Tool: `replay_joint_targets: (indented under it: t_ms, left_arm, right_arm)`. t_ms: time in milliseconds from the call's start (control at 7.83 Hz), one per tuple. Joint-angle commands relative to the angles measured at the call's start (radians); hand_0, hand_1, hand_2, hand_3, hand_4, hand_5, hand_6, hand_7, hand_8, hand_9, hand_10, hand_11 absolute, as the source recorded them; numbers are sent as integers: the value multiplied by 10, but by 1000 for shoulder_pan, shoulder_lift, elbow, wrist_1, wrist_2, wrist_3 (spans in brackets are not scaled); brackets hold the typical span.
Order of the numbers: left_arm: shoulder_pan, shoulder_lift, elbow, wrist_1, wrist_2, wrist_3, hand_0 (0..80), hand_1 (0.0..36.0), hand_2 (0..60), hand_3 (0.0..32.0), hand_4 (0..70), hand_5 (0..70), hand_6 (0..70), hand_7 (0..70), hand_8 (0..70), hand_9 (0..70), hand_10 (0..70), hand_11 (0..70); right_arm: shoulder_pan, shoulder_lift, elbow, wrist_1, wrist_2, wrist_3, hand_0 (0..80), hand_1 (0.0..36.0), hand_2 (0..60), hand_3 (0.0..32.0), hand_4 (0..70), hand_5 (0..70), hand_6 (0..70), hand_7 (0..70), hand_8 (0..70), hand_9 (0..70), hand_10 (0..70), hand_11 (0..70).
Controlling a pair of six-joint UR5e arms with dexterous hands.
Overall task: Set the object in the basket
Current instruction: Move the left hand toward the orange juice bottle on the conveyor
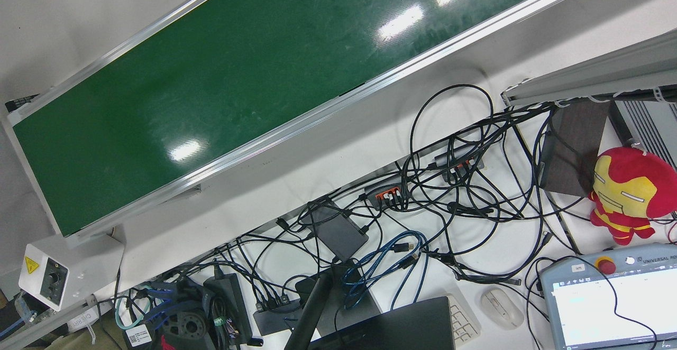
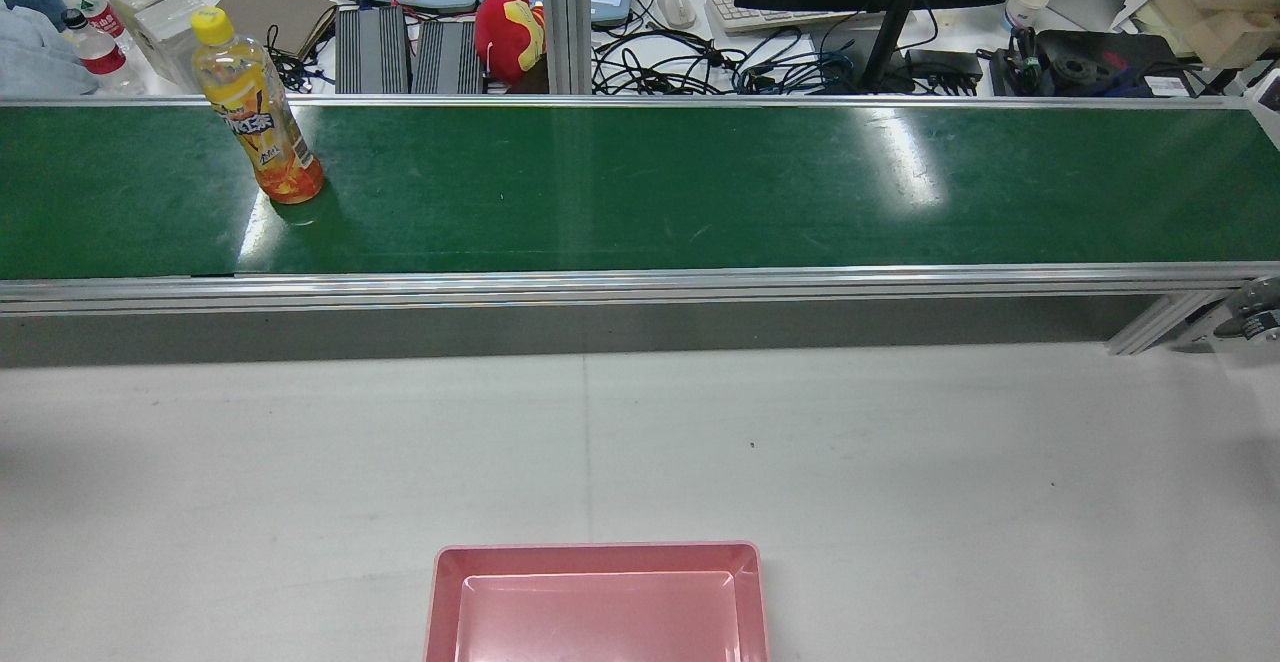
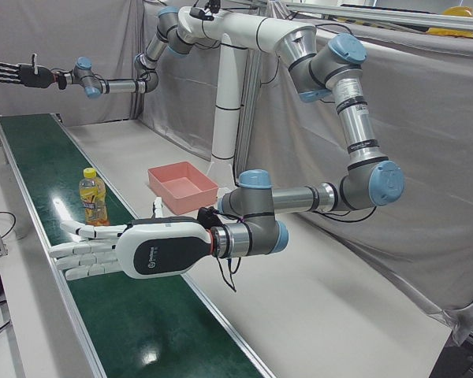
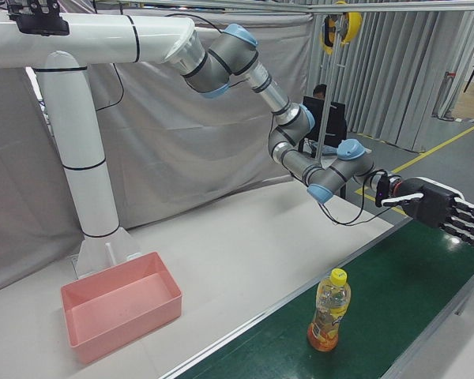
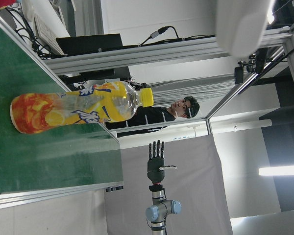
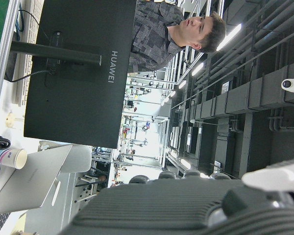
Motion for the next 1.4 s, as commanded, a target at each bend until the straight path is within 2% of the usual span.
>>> replay_joint_targets:
  t_ms: [0,255,511,638,894,1149,1277]
  left_arm:
    - [68,104,-78,-23,-2,112,800,57,0,36,89,187,0,0,21,17,14,44]
    - [100,100,-80,-25,-3,135,800,73,0,34,85,205,0,0,27,27,36,78]
    - [192,35,-74,18,-11,159,800,72,0,28,92,207,0,0,31,33,44,91]
    - [253,-4,-70,42,-28,161,800,73,0,26,84,210,0,0,36,40,44,90]
    - [327,-77,-67,90,-107,185,800,71,0,32,79,207,0,0,32,34,45,92]
    - [340,-131,-35,109,-138,187,800,74,0,26,75,218,0,0,36,40,37,80]
    - [340,-156,2,80,-138,187,800,69,0,18,76,224,0,0,37,41,38,80]
  right_arm:
    - [0,0,0,0,0,0,0,0,0,0,0,0,0,0,0,0,0,0]
    - [0,0,0,0,0,0,0,0,0,0,0,0,0,0,0,0,0,0]
    - [0,0,0,0,2,0,0,0,0,0,0,0,0,0,0,0,0,0]
    - [0,0,0,0,0,0,0,0,0,0,0,0,0,0,0,0,0,0]
    - [0,0,2,0,2,0,0,0,0,0,0,0,0,0,0,0,0,0]
    - [0,0,2,0,0,0,0,0,0,0,0,0,0,0,0,0,0,0]
    - [0,0,2,0,0,0,0,0,0,0,0,0,0,0,0,0,0,0]
